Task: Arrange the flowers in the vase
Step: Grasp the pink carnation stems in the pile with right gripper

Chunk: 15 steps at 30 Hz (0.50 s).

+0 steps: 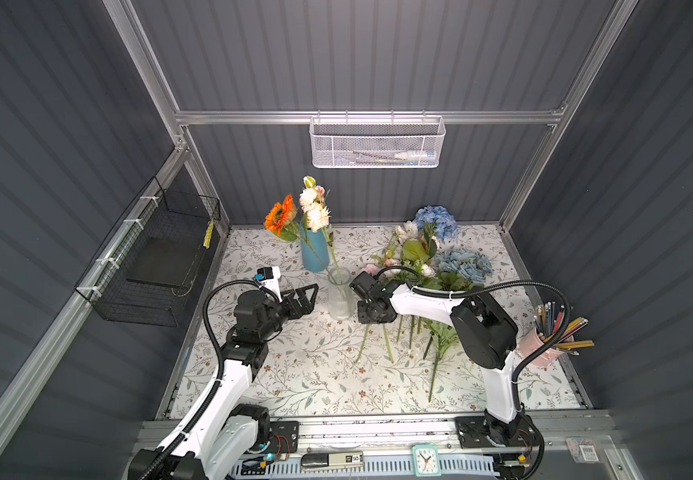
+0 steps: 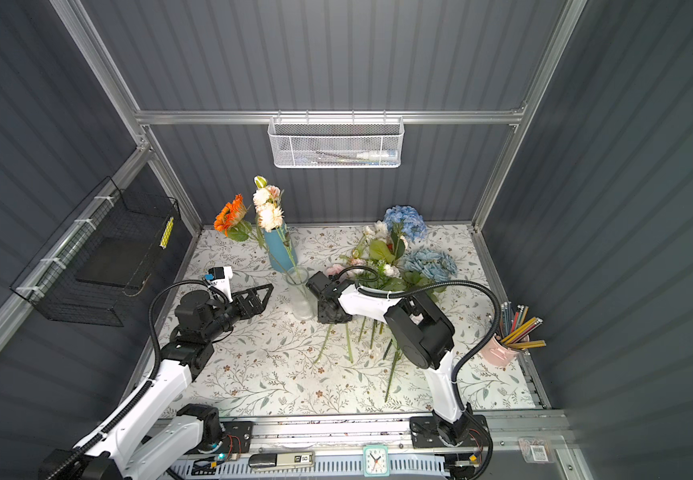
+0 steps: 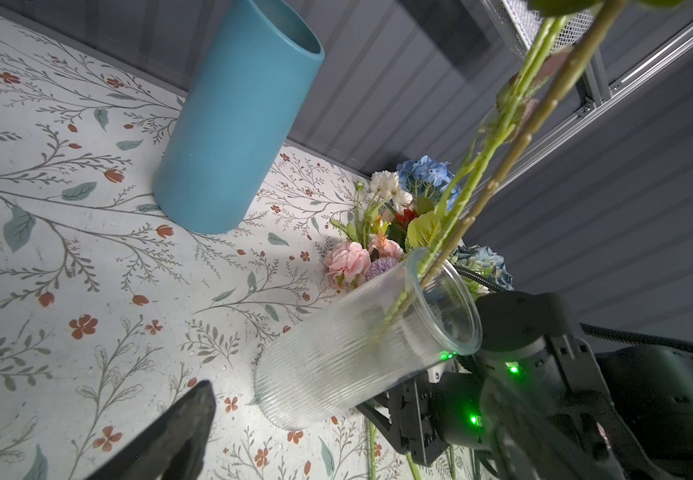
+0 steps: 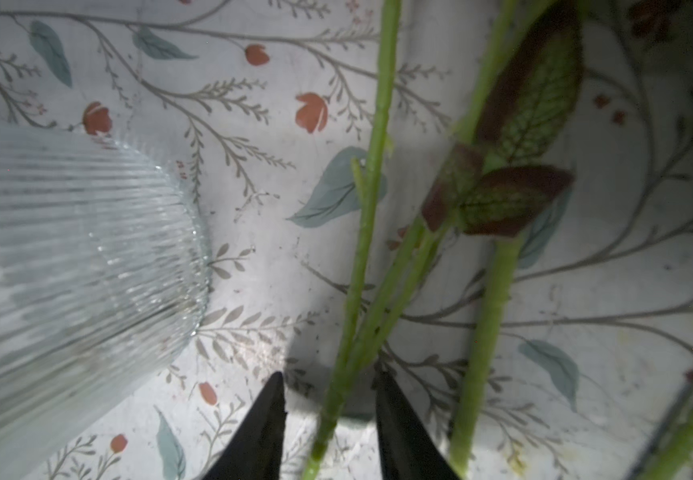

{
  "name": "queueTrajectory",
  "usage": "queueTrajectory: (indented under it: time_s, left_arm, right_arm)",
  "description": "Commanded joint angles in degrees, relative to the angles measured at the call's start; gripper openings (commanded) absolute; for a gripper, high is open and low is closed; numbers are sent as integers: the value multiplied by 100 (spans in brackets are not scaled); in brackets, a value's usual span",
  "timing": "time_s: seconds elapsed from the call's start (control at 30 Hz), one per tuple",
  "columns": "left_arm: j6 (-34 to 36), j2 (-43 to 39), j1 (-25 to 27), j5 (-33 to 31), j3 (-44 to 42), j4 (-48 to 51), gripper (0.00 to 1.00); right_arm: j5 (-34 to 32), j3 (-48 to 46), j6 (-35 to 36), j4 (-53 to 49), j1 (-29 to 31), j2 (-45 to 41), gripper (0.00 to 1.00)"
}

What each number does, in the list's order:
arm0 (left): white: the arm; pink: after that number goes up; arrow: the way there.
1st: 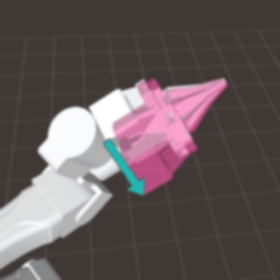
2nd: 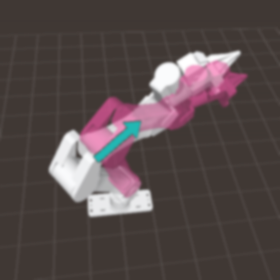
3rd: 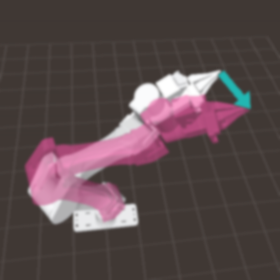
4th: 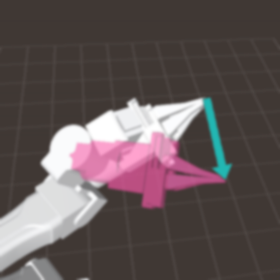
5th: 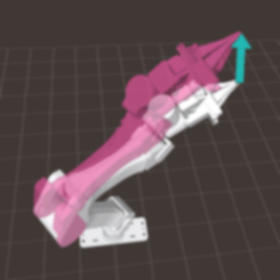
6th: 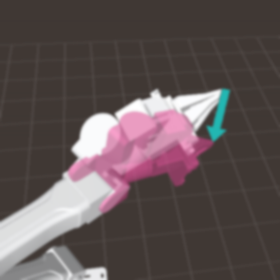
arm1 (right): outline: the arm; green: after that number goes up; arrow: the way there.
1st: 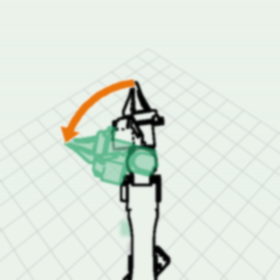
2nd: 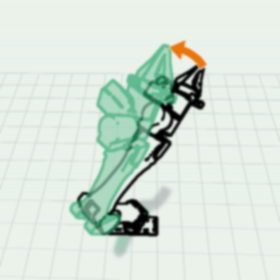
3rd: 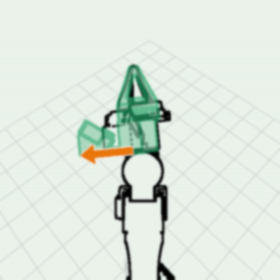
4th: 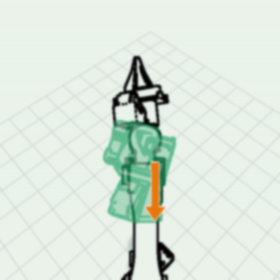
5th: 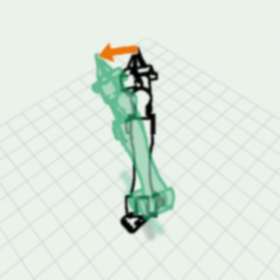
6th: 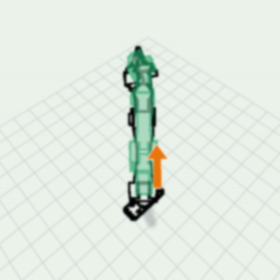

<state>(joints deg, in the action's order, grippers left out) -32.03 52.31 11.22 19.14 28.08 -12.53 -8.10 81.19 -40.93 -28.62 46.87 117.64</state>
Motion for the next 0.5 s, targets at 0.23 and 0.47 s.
queueTrajectory:
  time_s: [0.23,0.47]
  left_arm:
    - [-215,-46,29,138,-158,-52,100]
    - [-2,-605,29,231,-33,591,100]
  right_arm:
    - [-121,-471,139,232,-43,-452,3]
    - [857,-674,590,603,-250,-1000,0]
